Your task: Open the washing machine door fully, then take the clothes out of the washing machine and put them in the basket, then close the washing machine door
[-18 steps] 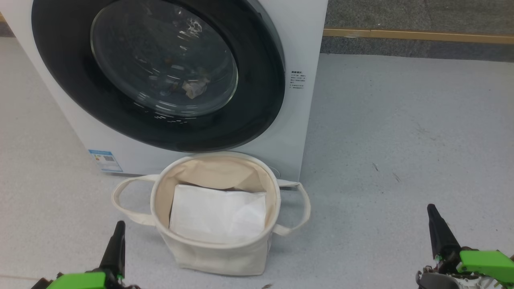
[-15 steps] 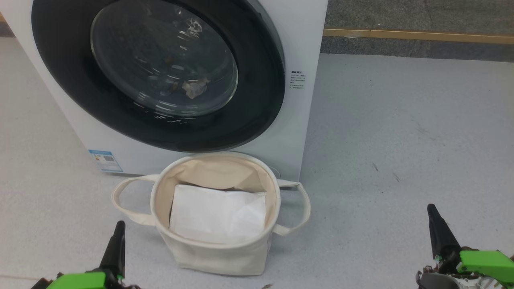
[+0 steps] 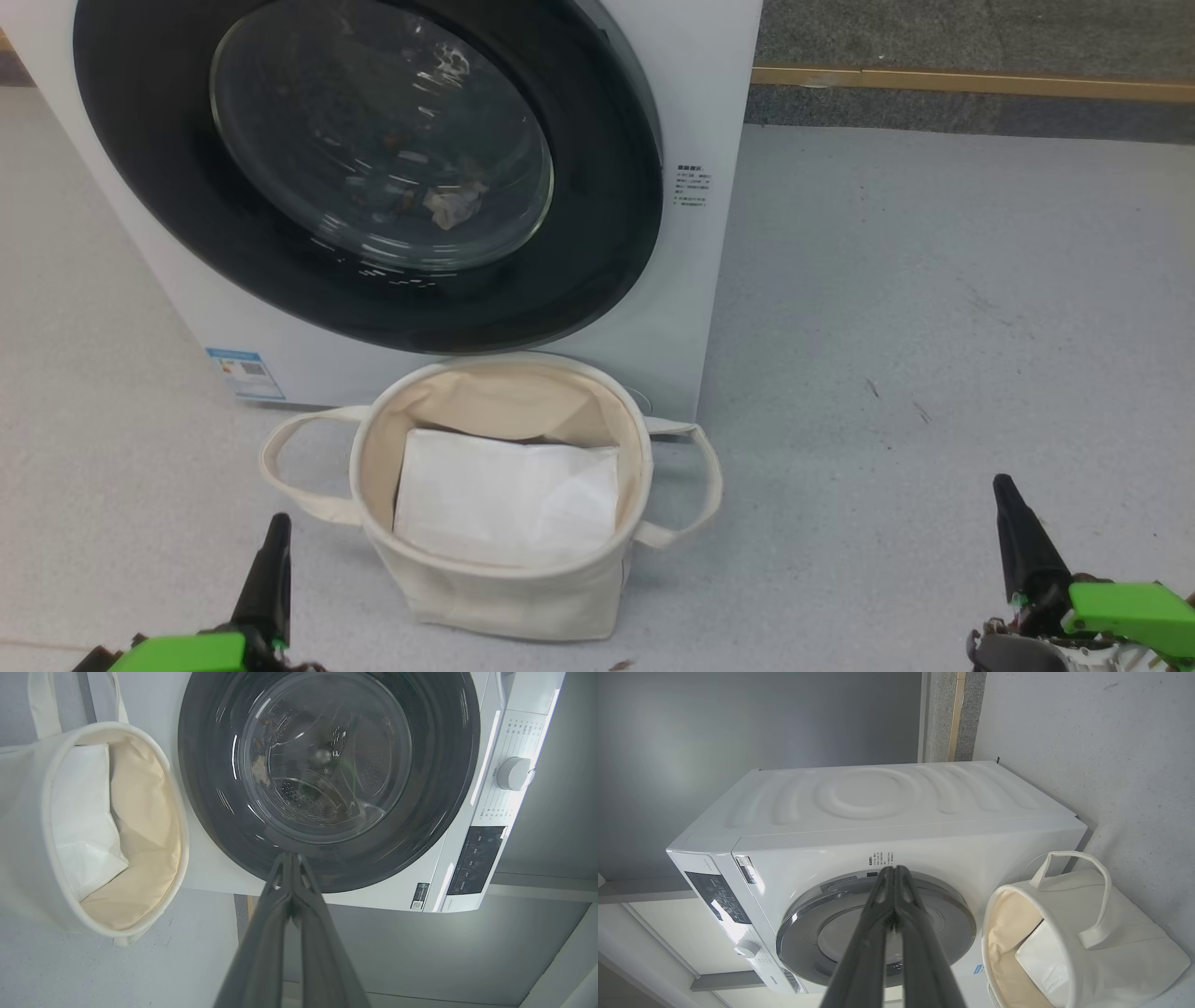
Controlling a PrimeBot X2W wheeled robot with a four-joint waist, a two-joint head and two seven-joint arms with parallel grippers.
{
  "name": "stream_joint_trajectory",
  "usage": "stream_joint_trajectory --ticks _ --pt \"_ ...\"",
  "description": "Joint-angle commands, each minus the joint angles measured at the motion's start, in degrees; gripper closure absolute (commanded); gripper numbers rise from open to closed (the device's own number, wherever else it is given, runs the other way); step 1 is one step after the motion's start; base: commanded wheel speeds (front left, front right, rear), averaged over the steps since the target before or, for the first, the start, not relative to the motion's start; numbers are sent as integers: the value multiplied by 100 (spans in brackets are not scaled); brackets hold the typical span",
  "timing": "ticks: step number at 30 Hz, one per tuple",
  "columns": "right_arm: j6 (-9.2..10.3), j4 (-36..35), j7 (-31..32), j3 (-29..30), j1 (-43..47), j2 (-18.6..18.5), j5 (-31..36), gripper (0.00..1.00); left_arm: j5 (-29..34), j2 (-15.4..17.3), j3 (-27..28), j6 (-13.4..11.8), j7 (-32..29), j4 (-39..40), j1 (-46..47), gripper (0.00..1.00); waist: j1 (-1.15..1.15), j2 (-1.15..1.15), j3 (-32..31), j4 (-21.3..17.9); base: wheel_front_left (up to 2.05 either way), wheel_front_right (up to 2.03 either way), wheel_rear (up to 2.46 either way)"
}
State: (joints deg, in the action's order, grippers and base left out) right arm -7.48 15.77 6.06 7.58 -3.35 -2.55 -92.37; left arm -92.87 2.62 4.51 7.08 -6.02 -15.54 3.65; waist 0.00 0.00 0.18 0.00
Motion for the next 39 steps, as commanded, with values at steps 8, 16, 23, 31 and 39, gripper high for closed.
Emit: stream_joint_trajectory --ticks 8,16,23,31,39 --pt "-1 -175 44 -104 -284 -36 22 100 65 35 194 41 -42 151 253 100 0 0 0 0 0 0 0" --pt "-1 -175 44 -103 -284 -35 22 100 67 34 196 41 -43 150 253 100 0 0 0 0 0 0 0" --pt "-1 -175 45 -103 -284 -35 23 100 68 33 197 41 -44 150 253 100 0 0 0 0 0 0 0" --pt "-1 -175 45 -102 -284 -35 23 100 69 32 199 41 -45 150 253 100 0 0 0 0 0 0 0" --pt "-1 -175 46 -102 -284 -34 24 100 70 31 200 41 -46 150 254 100 0 0 0 0 0 0 0"
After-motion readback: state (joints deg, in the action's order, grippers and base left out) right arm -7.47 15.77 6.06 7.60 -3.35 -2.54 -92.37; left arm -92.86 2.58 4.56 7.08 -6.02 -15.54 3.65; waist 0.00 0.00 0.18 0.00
